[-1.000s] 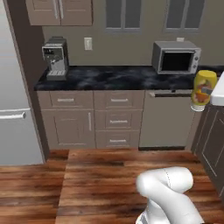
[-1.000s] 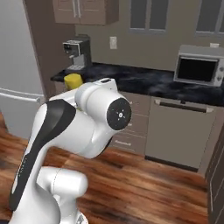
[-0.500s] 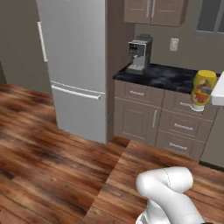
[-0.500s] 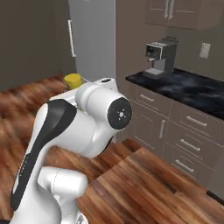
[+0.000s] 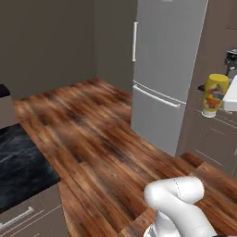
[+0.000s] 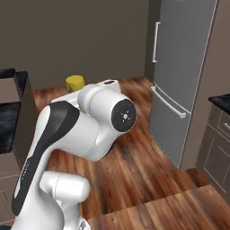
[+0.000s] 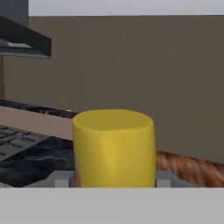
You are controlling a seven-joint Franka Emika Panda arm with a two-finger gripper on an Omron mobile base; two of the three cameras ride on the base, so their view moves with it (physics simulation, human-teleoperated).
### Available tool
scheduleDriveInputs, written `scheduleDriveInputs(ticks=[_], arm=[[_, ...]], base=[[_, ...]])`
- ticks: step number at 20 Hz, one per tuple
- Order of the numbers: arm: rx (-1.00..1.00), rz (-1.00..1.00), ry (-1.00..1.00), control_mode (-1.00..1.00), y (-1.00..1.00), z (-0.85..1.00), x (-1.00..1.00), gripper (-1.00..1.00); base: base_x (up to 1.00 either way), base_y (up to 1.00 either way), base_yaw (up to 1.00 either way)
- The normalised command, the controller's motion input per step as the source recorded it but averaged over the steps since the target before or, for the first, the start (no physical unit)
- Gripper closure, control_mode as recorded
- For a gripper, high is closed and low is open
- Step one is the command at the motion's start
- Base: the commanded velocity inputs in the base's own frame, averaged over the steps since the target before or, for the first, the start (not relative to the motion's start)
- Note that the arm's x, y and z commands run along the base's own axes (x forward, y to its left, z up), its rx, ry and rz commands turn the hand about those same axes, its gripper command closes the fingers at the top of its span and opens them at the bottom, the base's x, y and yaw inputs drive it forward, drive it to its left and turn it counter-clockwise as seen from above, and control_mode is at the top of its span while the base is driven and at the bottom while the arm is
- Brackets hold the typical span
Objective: The dining table condiment station is running low on mustard. Refill the condiment station by opening the cabinet and taking the mustard from the cabinet and placing it on the dining table.
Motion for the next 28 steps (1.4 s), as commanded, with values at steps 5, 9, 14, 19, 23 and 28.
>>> scheduleDriveInputs(ticks=[5,9,14,19,23,28], arm=[[0.0,0.0,0.0,1.0,0.0,0.0,0.0,1.0],[0.0,0.0,0.0,1.0,0.0,0.0,0.0,1.0],[0.0,0.0,0.0,1.0,0.0,0.0,0.0,1.0],[0.0,0.0,0.0,1.0,0.0,0.0,0.0,1.0],[0.0,0.0,0.0,1.0,0.0,0.0,0.0,1.0],[0.0,0.0,0.0,1.0,0.0,0.0,0.0,1.0]], base=[[0.45,0.1,0.67],[0.46,0.0,0.66],[0.47,0.0,0.66],[0.47,-0.07,0.65],[0.52,-0.46,0.51],[0.62,-0.78,0.41]])
